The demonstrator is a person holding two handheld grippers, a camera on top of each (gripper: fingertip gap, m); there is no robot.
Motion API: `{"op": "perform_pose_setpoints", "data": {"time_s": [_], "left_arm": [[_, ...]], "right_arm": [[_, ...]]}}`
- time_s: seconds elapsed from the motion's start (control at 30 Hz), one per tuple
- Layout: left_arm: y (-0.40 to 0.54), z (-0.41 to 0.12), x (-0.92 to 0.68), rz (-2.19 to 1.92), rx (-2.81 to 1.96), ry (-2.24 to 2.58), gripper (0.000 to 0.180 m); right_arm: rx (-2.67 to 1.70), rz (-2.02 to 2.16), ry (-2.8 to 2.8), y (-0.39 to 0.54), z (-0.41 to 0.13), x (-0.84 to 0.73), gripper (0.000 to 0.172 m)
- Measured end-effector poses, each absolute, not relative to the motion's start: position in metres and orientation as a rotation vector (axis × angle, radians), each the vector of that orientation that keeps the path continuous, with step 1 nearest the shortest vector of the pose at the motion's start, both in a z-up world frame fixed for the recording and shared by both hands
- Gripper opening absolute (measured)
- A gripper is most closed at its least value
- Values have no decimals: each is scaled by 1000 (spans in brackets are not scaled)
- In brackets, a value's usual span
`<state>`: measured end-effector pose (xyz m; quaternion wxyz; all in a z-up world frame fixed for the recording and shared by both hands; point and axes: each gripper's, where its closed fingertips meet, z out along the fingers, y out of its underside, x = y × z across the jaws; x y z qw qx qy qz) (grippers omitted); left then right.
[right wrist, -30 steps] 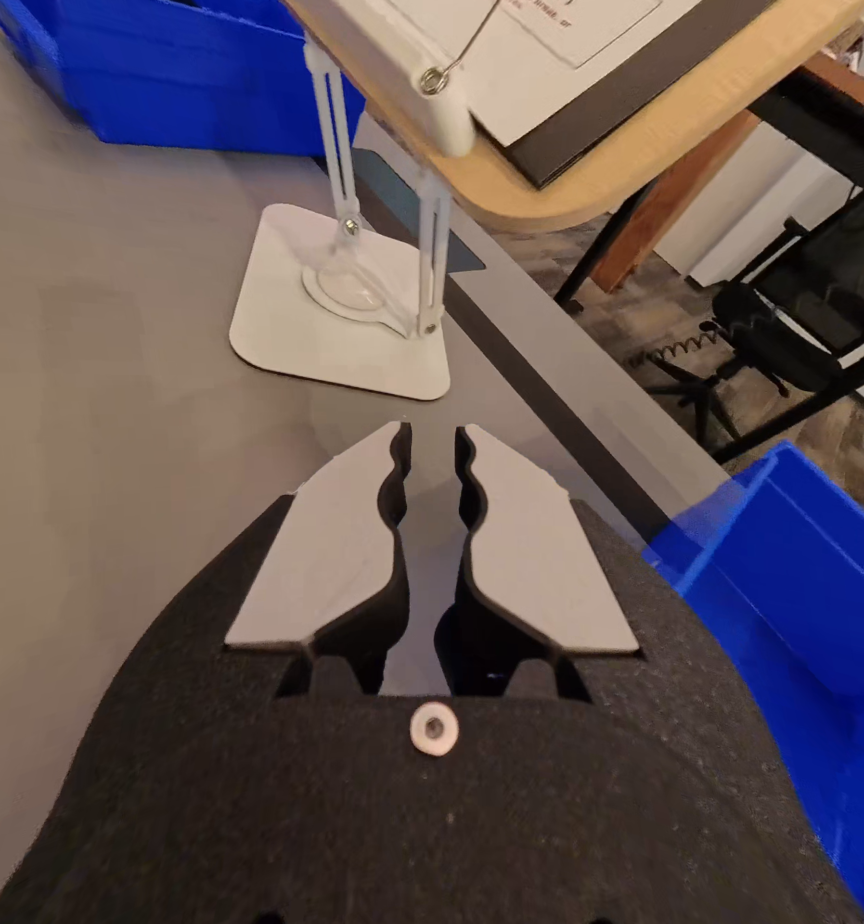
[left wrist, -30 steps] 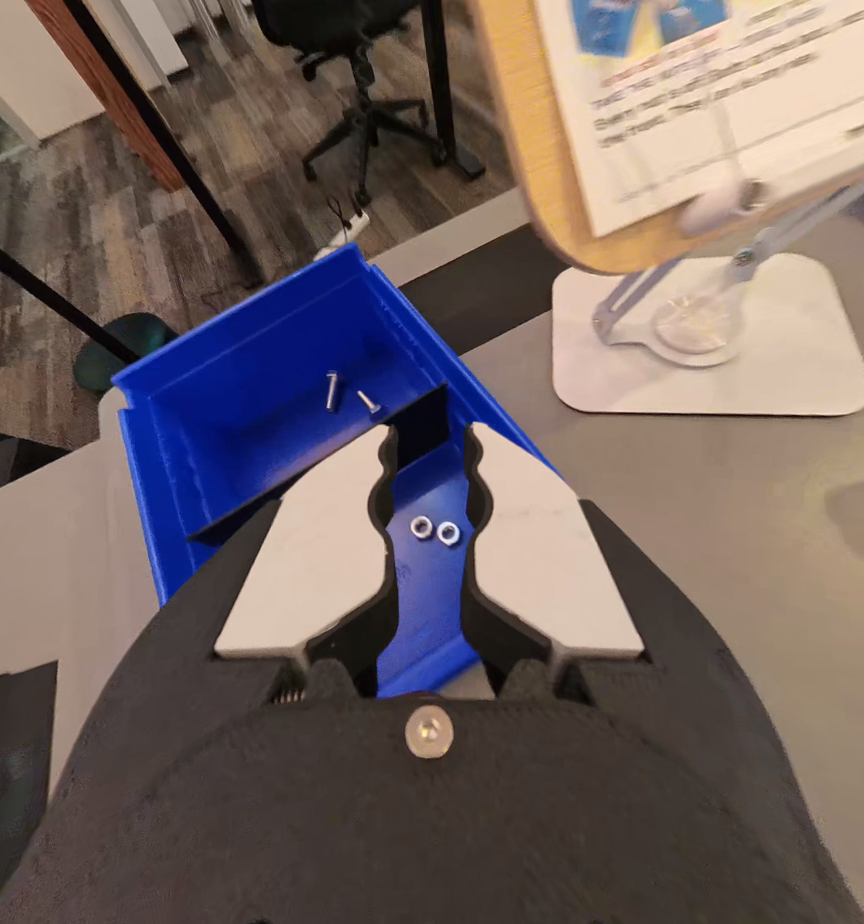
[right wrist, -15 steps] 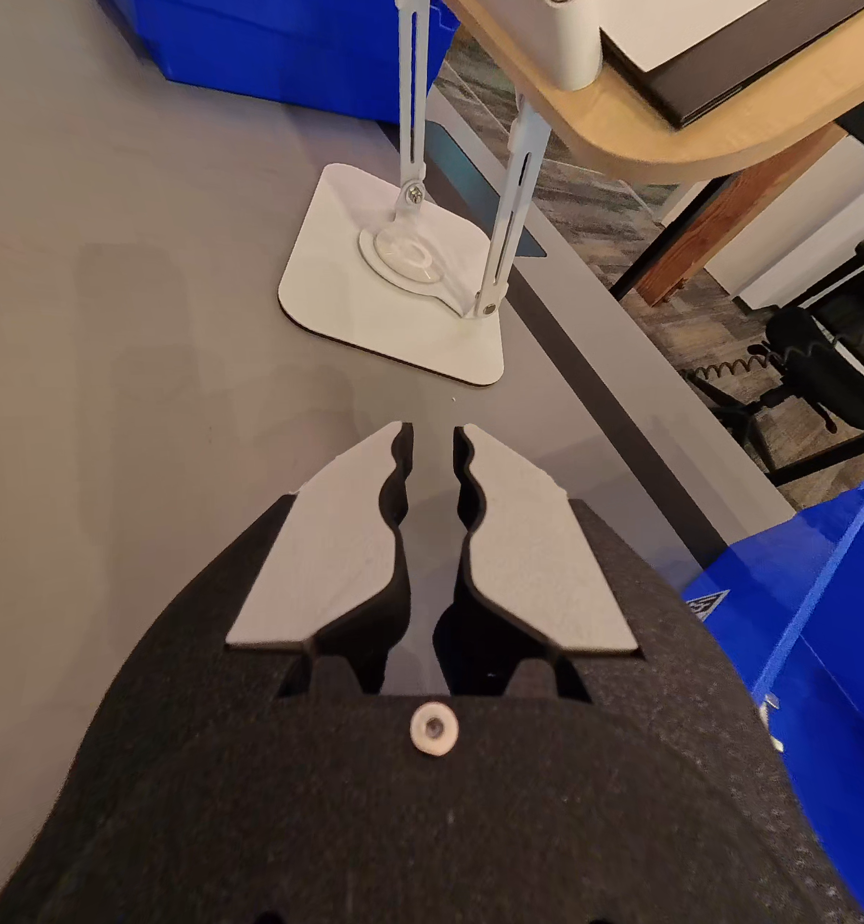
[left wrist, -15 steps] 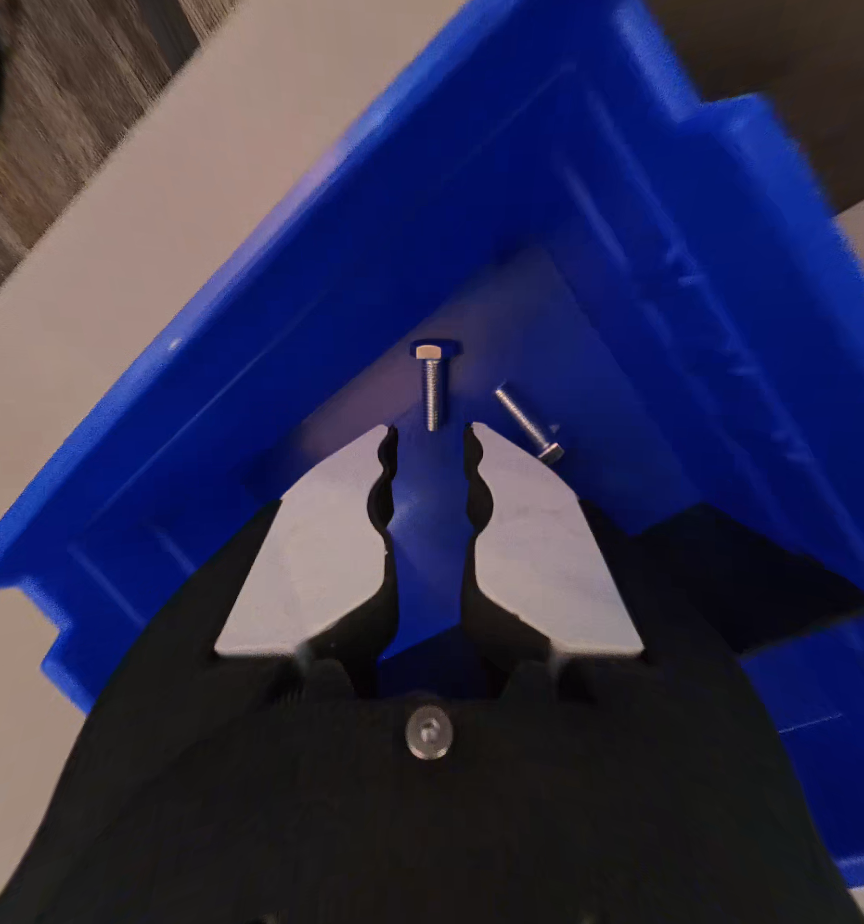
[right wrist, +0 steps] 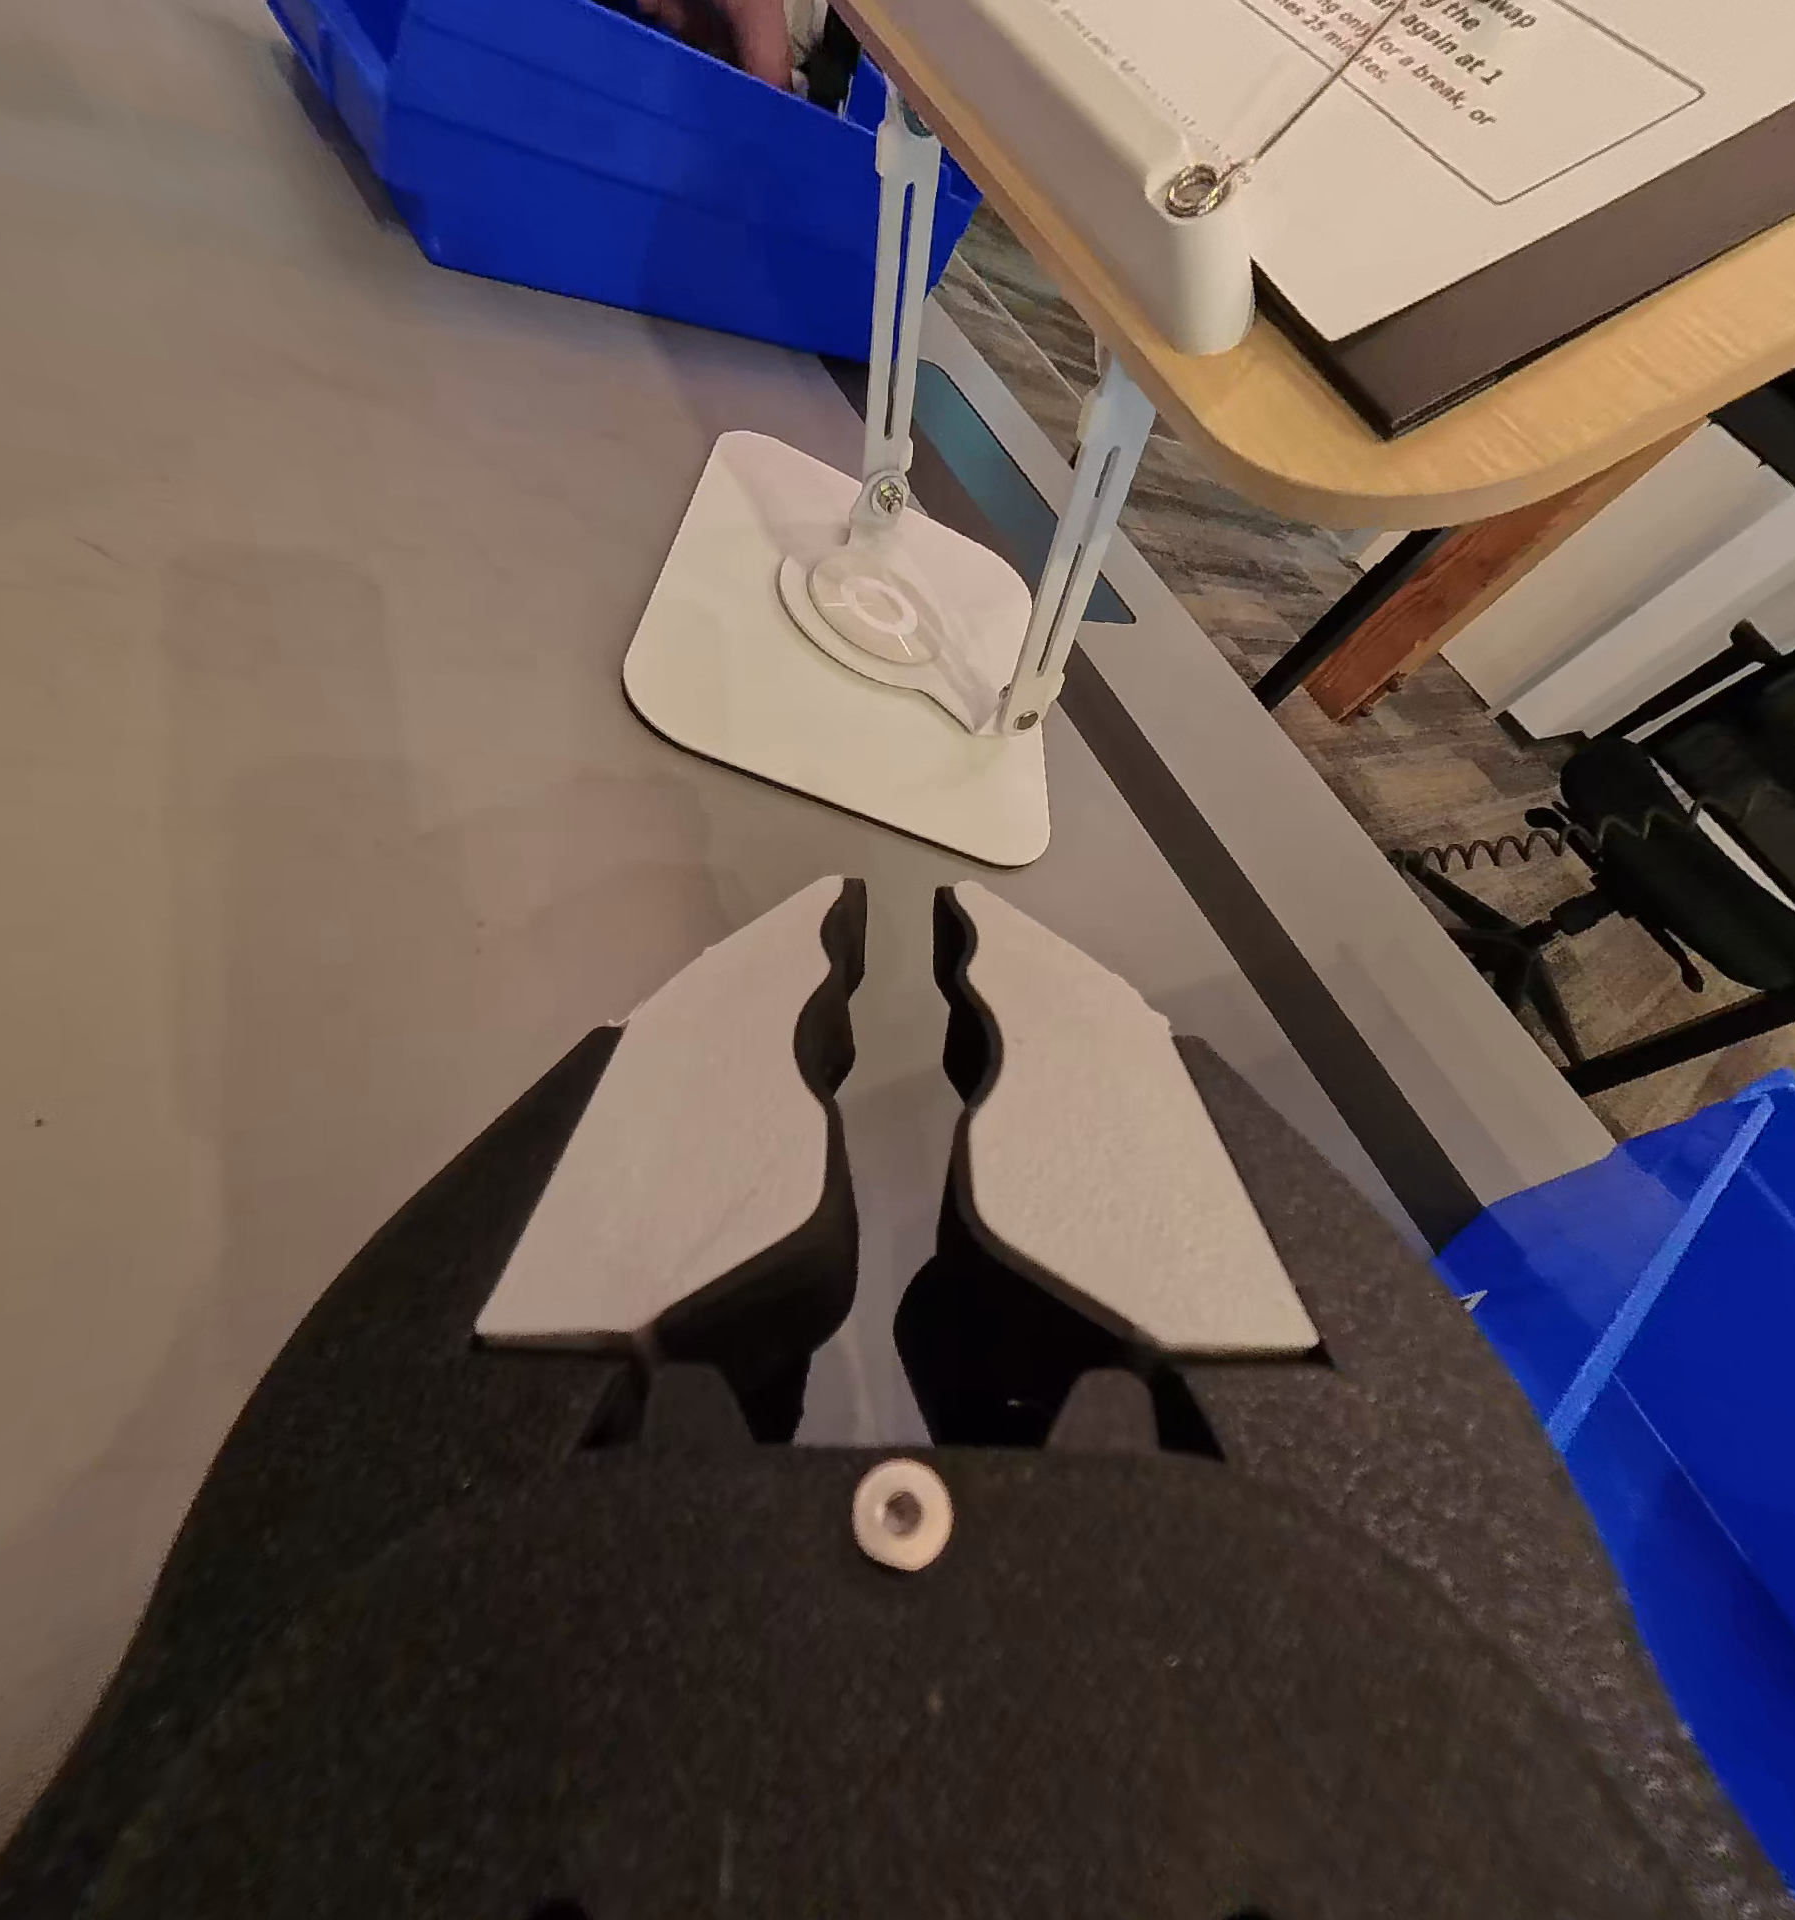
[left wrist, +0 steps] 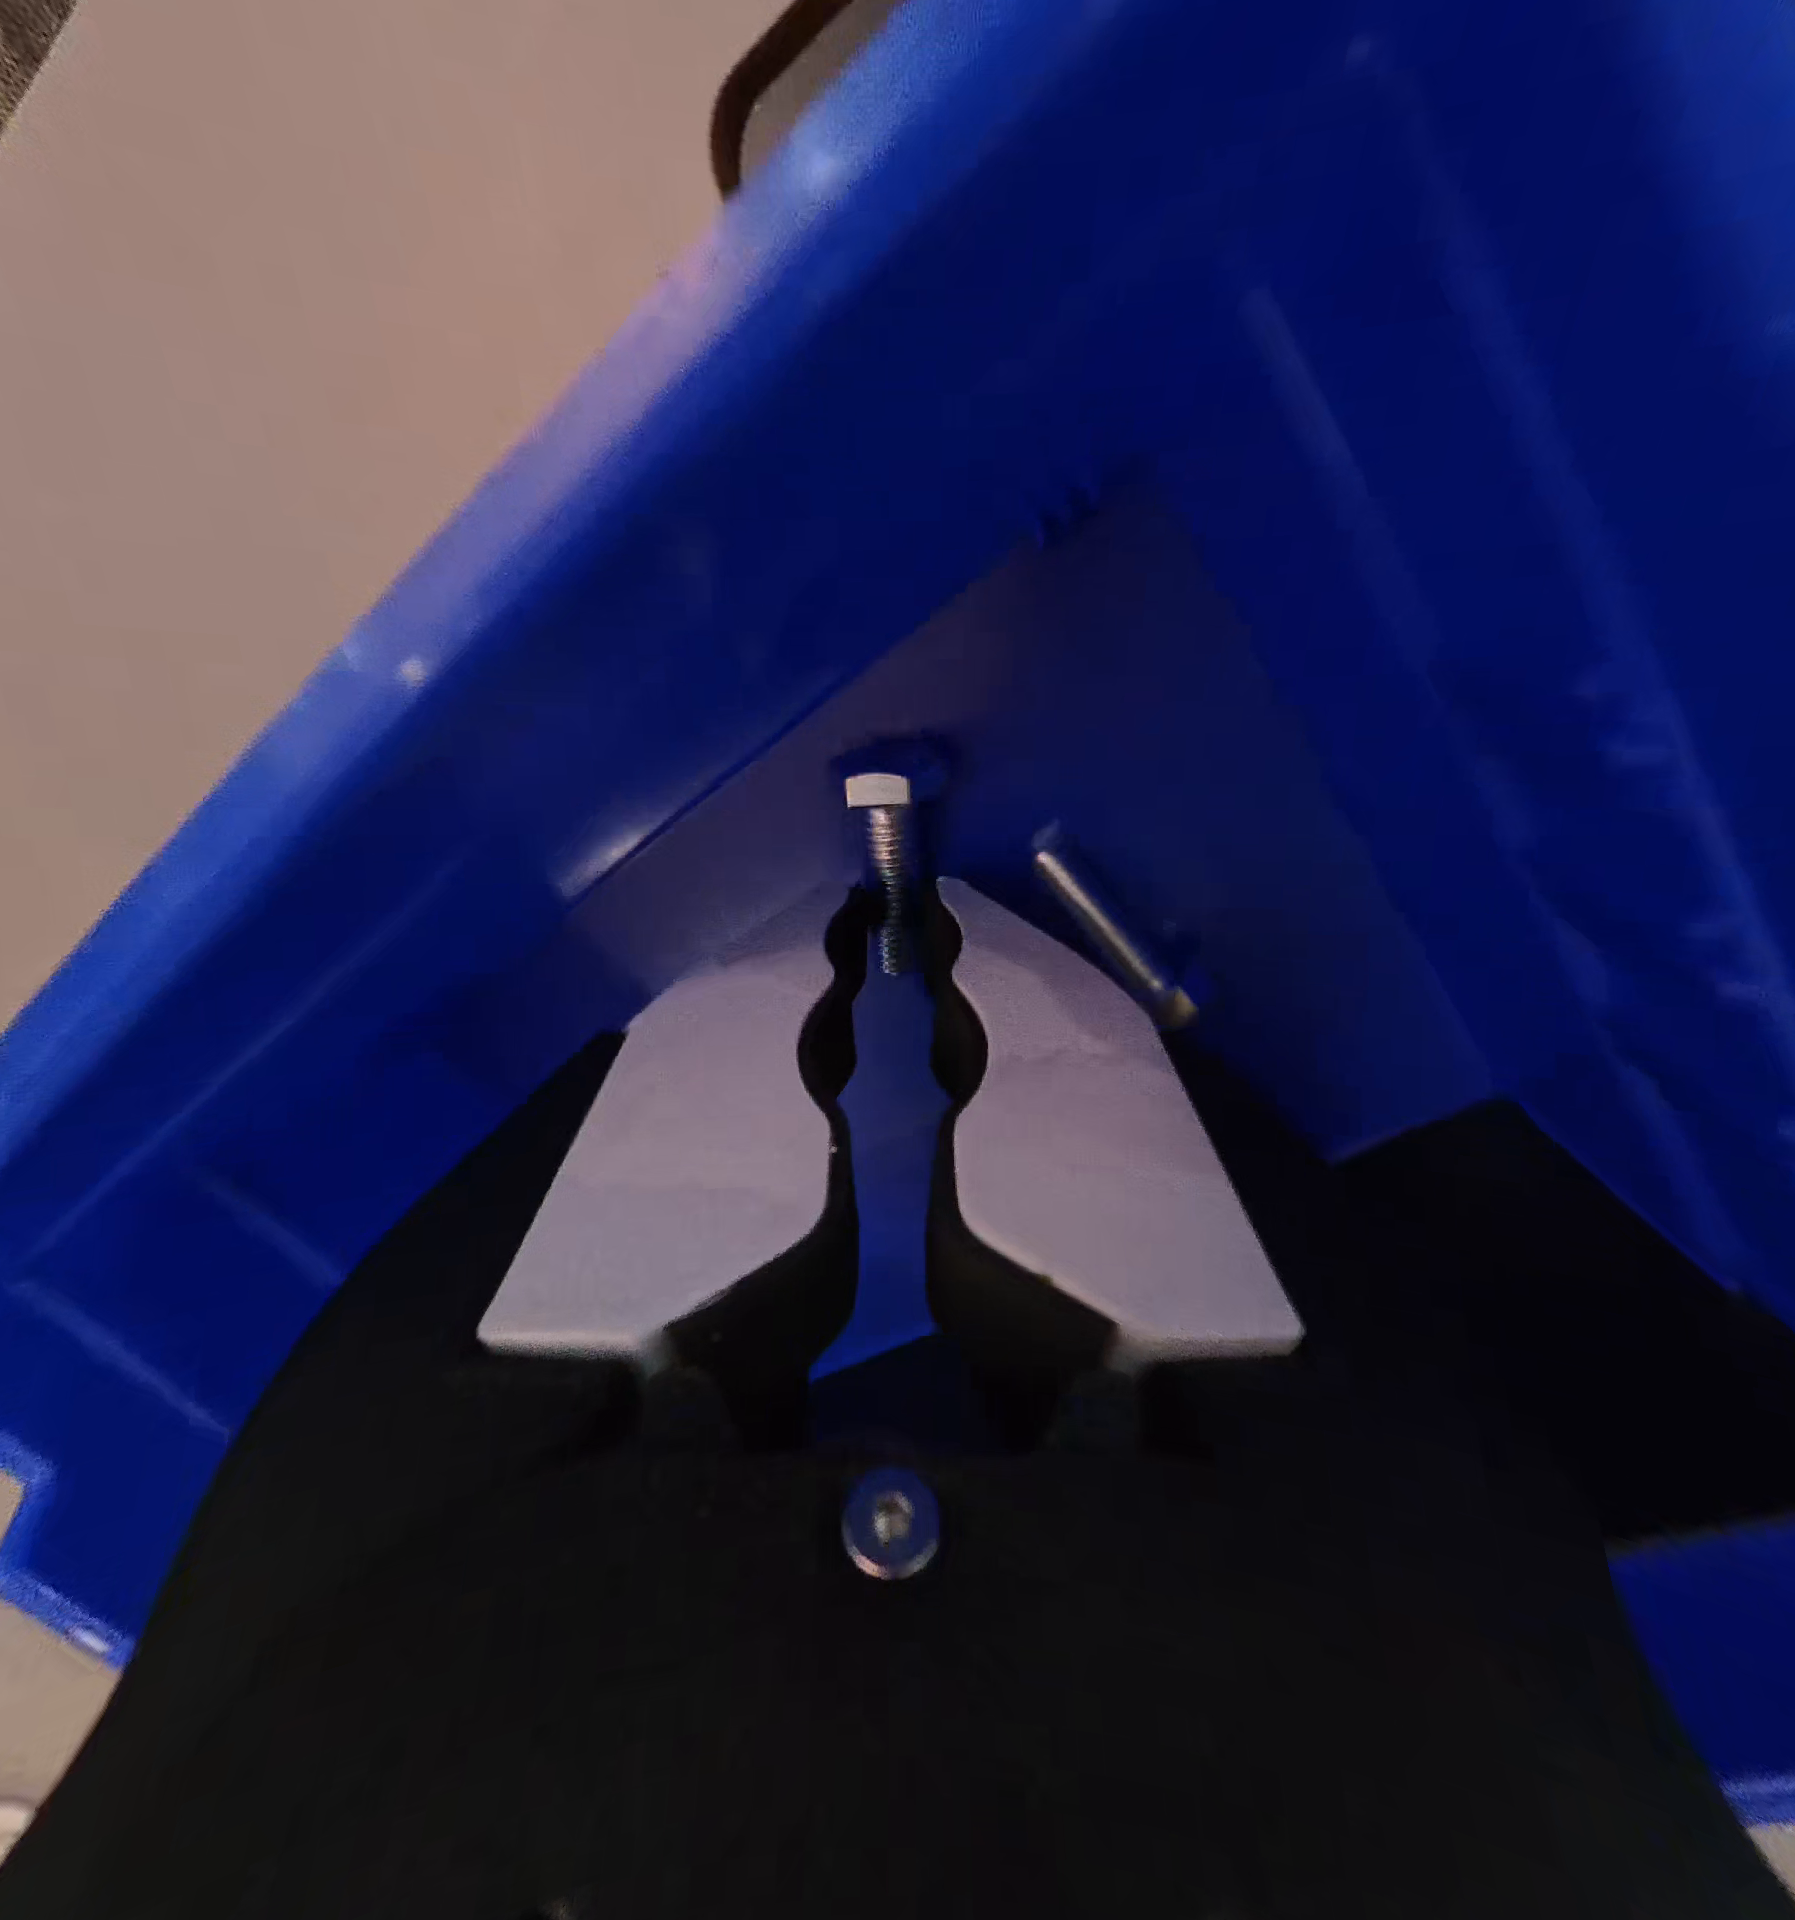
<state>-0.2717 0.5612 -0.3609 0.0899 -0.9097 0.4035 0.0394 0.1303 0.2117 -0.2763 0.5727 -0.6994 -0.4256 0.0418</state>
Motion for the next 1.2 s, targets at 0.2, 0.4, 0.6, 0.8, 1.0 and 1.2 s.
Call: {"op": "perform_pose_setpoints", "data": {"time_s": [0.2, 0.4, 0.6, 0.8, 1.0, 1.2], "left_arm": [[500, -298, -263, 13, -2568, 1291, 10], [389, -222, -269, 181, -2327, 1425, 9], [264, -246, -205, -110, -2185, 1595, 9], [183, -327, -127, -305, -2123, 1845, 9], [180, -354, -105, -343, -2095, 1933, 9], [174, -369, -99, -428, -2118, 1893, 9]], "right_arm": [[-1606, 100, -1041, 206, -272, 118, 13], [-1576, 112, -1068, 200, -268, 109, 13], [-1568, 138, -1122, 194, -270, 93, 12], [-1583, 162, -1149, 192, -281, 88, 12], [-1606, 184, -1139, 194, -286, 94, 12], [-1620, 217, -1142, 195, -291, 93, 12]]}}
